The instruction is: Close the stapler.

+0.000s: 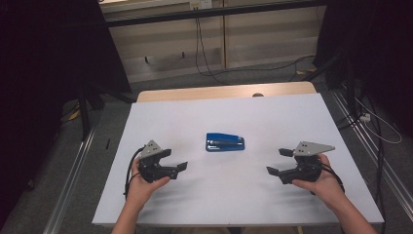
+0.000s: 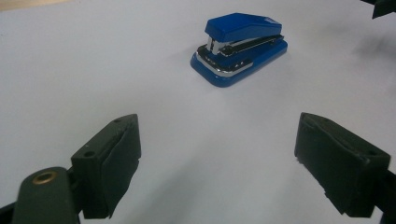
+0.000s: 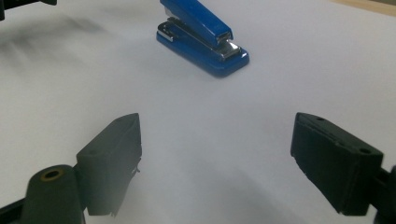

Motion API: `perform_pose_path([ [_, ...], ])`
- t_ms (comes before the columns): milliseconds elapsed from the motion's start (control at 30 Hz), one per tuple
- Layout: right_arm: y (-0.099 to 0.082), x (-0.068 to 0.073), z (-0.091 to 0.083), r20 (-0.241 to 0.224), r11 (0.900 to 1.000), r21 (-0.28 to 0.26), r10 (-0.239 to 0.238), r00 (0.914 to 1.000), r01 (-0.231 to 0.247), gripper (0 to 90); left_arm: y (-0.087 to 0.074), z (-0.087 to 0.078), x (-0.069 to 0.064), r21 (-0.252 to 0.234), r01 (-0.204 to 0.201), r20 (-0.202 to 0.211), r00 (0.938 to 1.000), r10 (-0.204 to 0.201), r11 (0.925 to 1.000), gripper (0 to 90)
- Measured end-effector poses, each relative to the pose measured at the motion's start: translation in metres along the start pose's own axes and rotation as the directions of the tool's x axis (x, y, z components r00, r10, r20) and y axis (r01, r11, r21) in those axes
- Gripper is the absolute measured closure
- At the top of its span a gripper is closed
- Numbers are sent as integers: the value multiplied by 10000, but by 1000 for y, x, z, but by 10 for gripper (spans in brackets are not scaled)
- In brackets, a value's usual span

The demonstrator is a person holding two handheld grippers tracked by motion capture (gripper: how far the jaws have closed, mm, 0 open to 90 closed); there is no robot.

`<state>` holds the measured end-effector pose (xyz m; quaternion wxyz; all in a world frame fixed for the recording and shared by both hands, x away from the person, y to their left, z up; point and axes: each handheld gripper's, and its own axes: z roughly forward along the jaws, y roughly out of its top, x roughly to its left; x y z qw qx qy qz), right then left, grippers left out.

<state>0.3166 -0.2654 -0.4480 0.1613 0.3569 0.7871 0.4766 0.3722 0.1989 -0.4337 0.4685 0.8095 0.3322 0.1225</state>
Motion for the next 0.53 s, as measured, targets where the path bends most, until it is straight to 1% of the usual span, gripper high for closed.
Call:
perform_pose_path([
  [100,-4,1,-4,90,9999,92,-46,9999,45,165,-5,-6,1,-7,46,82,10000,-46,10000,137],
  [167,-7,1,-6,177,9997,206,-108,9998,105,165,-9,-9,2,86,-38,23,10000,38,10000,128],
  [200,-8,2,-7,190,9996,253,-112,9998,107,165,-11,-10,3,114,16,133,9999,-17,9999,124],
  [267,-10,3,-9,259,9993,337,-166,9995,157,160,-15,-13,3,303,-21,108,9999,17,9995,124],
  [333,-12,4,-11,319,9991,367,-209,9993,197,155,-19,-15,5,297,67,176,9998,-72,9995,122],
  [367,-12,4,-12,315,9992,358,-207,9993,196,154,-20,-17,6,296,51,146,9999,-55,9995,120],
  [400,-13,4,-13,323,9993,339,-167,9993,156,152,-21,-18,7,263,155,77,9998,-157,9995,119],
  [433,-13,3,-13,328,9994,320,-133,9994,123,149,-22,-19,8,238,164,30,9999,-165,9996,115],
  [533,-13,3,-13,359,9995,301,-108,9993,97,148,-20,-21,9,18,332,15,9994,-332,9994,108],
])
